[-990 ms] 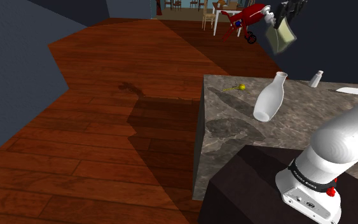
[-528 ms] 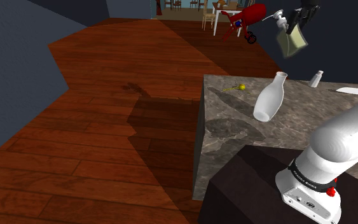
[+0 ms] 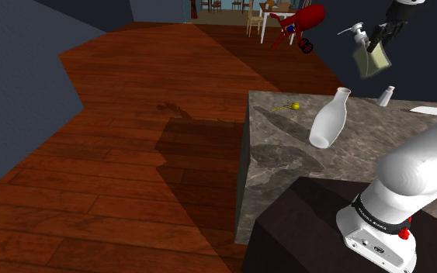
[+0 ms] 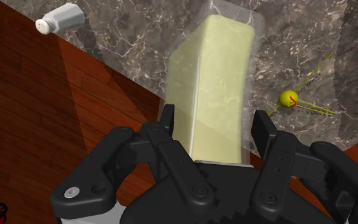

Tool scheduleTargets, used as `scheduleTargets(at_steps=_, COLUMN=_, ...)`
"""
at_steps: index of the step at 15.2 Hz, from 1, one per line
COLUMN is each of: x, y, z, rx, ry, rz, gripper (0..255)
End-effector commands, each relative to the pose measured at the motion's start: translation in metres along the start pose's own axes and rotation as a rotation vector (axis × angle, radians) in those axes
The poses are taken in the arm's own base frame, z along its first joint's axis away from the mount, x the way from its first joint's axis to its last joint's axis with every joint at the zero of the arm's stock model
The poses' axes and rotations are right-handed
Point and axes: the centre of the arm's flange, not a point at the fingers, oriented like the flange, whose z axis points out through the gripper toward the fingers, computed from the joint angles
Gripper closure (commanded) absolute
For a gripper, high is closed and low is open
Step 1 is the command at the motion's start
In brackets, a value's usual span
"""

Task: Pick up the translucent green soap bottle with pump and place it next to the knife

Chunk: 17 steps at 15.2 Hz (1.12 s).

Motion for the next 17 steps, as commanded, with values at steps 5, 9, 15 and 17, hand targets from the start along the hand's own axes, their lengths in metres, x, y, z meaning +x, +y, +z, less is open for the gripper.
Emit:
scheduleTargets(at_steps=5, x=-0.03, y=0.068, z=0.032, rx=-0.001, ry=0.0, rz=-0.002, gripper=255)
scheduleTargets(at_steps=9, x=-0.049, y=0.113, z=0.053, rx=-0.001, ry=0.0, rz=-0.002, gripper=255)
scheduleTargets(at_steps=15, x=-0.077, y=0.18, z=0.084, rx=-0.001, ry=0.0, rz=-0.002, gripper=255)
scheduleTargets(at_steps=17, x=-0.087, y=0.203, z=0.094, rx=-0.001, ry=0.0, rz=-0.002, gripper=255)
